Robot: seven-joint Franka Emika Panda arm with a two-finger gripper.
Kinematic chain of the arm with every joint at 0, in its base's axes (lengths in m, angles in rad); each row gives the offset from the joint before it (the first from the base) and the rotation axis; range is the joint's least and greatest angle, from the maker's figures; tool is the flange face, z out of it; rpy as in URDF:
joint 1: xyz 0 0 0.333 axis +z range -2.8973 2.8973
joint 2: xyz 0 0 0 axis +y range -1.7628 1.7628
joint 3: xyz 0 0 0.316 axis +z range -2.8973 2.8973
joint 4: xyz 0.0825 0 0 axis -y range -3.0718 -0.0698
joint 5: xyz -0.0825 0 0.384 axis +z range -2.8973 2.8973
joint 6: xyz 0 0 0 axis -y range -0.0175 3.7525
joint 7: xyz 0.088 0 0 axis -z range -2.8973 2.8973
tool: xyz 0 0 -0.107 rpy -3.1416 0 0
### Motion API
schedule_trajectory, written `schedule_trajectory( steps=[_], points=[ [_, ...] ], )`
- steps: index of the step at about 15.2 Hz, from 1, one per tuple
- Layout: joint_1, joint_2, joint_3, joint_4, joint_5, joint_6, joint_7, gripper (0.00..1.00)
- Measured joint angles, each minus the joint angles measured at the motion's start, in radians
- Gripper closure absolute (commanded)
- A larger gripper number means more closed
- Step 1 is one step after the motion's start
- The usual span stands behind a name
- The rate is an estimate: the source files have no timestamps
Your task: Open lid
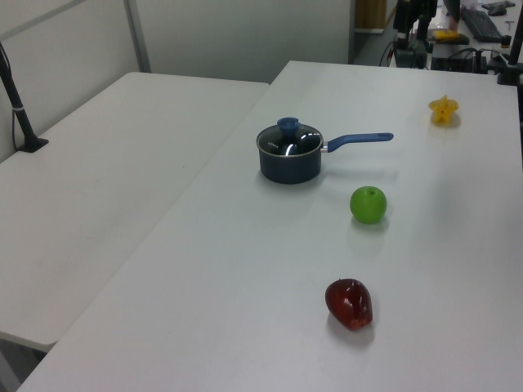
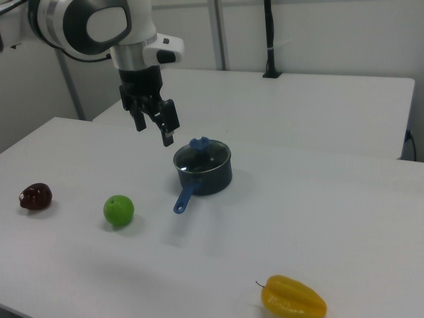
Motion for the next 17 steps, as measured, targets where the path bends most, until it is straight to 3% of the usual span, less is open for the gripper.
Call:
schedule_trajectory(
  steps=[14, 17],
  points=[
    [-0.002, 0.006, 0.000, 0.000, 0.015, 0.000, 0.002, 0.00],
    [-0.002, 0.036, 0.003, 0.017, 0.027, 0.009, 0.076, 0.00]
  ],
)
